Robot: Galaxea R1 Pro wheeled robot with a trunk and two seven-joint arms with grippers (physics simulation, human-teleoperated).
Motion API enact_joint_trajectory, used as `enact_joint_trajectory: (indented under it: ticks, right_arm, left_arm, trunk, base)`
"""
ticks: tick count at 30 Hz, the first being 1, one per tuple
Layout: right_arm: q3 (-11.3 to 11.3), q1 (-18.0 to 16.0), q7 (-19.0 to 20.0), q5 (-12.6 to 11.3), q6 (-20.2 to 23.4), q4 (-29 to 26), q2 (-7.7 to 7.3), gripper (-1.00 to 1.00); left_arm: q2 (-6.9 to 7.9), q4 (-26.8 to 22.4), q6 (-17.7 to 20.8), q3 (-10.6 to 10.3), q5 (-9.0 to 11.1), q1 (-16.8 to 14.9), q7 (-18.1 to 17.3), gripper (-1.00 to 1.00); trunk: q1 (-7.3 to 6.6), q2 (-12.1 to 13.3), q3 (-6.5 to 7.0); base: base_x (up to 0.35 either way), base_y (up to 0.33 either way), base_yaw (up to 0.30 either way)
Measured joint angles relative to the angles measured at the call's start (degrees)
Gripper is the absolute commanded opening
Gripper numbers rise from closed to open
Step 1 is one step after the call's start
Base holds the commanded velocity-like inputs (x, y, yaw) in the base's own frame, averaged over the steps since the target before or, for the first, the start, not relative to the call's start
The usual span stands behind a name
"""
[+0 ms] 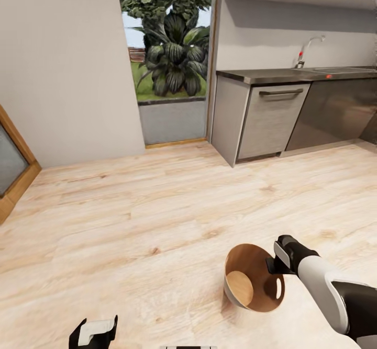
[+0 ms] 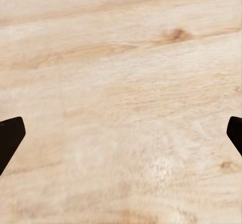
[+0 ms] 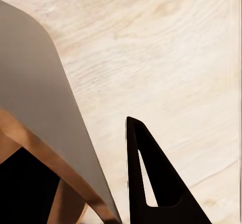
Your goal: Put the three can of soda from the living room inside the tash can in the kitchen.
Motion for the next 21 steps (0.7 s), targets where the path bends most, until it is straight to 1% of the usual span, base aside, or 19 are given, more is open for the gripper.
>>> enact_joint_trajectory:
  ticks: [13, 16, 17, 21]
  right_arm:
    - [-0.03, 0.27, 0.26, -0.13, -0.51, 0.14, 0.13, -1.0]
    - [-0.08, 0.79, 1.56, -0.07, -3.61, 0.5, 0.13, -1.0]
    - [0.27, 1.25, 2.36, -0.27, -4.29, 0.39, 0.15, -1.0]
    - [0.13, 1.72, 4.41, -0.23, -4.86, 0.24, 0.13, -1.0]
  left_arm:
    - [0.0, 0.0, 0.09, -0.01, -0.02, -0.03, 0.09, 1.0]
    - [0.0, 0.0, 0.09, 0.0, -0.02, -0.03, 0.09, 1.0]
    - [0.0, 0.04, 0.09, -0.02, -0.02, -0.03, 0.09, 1.0]
    - [0.0, 0.07, 0.14, -0.02, -0.02, -0.03, 0.09, 1.0]
  trunk:
    - [-0.34, 0.17, 2.88]
    - [-0.41, 0.21, 3.55]
    - [-0.44, 0.23, 3.76]
    - [-0.54, 0.28, 4.65]
  base:
    - [0.0, 0.0, 0.0]
    - [0.0, 0.0, 0.0]
    - [0.0, 0.0, 0.0]
    - [0.0, 0.0, 0.0]
